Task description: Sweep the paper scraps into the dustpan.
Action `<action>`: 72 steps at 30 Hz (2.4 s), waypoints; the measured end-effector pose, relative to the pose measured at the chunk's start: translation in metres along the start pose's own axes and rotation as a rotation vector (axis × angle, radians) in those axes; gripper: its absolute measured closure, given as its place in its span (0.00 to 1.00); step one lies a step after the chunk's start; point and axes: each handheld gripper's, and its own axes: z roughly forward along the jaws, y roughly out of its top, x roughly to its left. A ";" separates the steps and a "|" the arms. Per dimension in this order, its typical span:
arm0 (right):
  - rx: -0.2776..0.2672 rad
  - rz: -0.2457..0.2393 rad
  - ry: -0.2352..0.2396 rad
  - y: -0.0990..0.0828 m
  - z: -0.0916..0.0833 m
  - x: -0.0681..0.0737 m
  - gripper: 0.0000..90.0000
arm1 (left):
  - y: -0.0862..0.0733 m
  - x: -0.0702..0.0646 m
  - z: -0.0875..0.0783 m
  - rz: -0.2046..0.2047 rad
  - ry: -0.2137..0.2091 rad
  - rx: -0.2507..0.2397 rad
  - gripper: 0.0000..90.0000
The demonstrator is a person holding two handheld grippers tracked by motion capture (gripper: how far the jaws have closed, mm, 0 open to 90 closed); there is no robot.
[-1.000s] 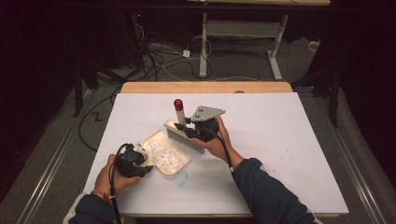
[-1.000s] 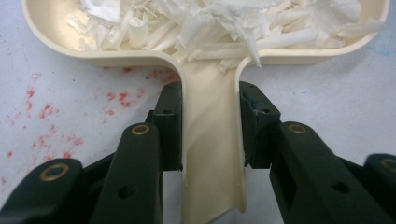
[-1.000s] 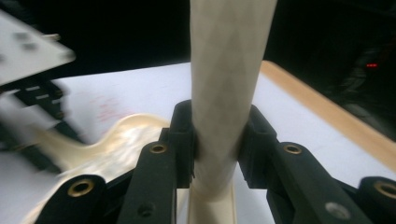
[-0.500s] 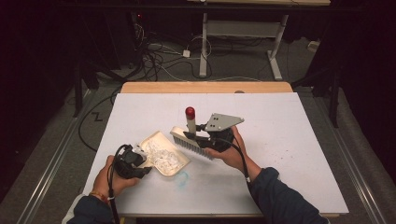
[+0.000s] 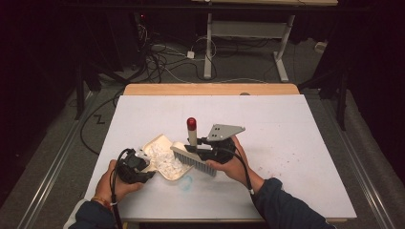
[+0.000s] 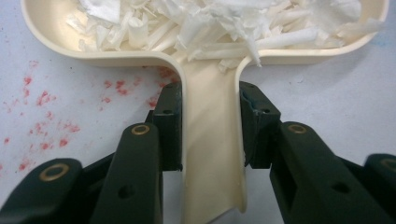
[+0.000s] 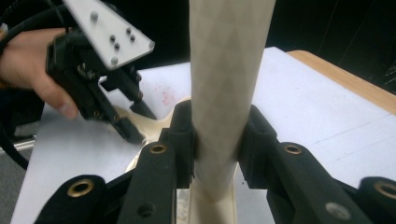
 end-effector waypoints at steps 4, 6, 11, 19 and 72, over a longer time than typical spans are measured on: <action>0.010 -0.002 -0.013 0.002 -0.007 0.002 0.79 | -0.001 0.001 0.000 0.000 -0.004 0.000 0.70; 0.010 0.011 -0.008 0.002 -0.012 0.001 0.79 | -0.001 0.001 0.000 -0.003 -0.007 -0.002 0.70; 0.006 0.016 -0.015 0.004 -0.026 0.001 0.79 | -0.001 0.002 0.000 -0.007 -0.011 0.002 0.70; -0.006 0.006 -0.022 0.010 -0.046 0.003 0.79 | -0.001 0.001 0.000 -0.009 -0.012 0.004 0.70; 0.054 -0.038 -0.033 0.019 -0.059 0.017 0.79 | -0.002 -0.007 -0.005 -0.020 0.015 0.018 0.70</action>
